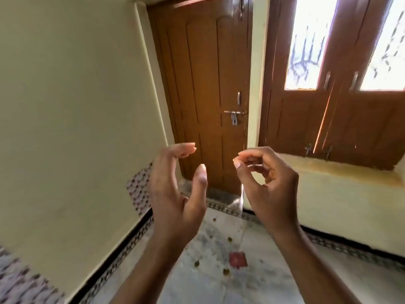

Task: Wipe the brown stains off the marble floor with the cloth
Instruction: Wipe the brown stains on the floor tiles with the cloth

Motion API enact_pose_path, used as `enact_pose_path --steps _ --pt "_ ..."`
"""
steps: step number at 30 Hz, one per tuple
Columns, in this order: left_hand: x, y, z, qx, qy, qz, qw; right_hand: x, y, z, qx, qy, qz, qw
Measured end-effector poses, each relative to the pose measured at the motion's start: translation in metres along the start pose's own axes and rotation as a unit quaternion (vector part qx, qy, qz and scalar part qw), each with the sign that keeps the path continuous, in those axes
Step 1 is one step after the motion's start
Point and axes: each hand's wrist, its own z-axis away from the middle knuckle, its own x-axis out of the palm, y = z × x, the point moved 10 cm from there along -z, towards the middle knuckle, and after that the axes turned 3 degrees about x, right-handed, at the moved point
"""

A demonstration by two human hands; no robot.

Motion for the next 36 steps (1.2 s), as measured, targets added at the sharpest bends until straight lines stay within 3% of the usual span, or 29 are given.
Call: enact_pose_path --steps 11,18,26,36 --pt "0.084 -0.177 0.075 -0.156 -0.118 -0.008 0.981 0.064 0.181 0.040 0.159 -0.047 0.035 0.986" --pt "0.160 -0.308 0.137 -0.194 -0.172 0.010 0.966 0.113 0.319 0.073 0.220 -0.042 0.071 0.972" --pt "0.280 -0.496 0.299 -0.253 -0.197 0.021 0.947 0.175 0.563 0.180 0.337 -0.063 0.073 0.937" --pt "0.397 -0.724 0.553 -0.301 -0.135 0.009 0.944 0.233 0.869 0.362 0.400 -0.082 0.050 0.912"
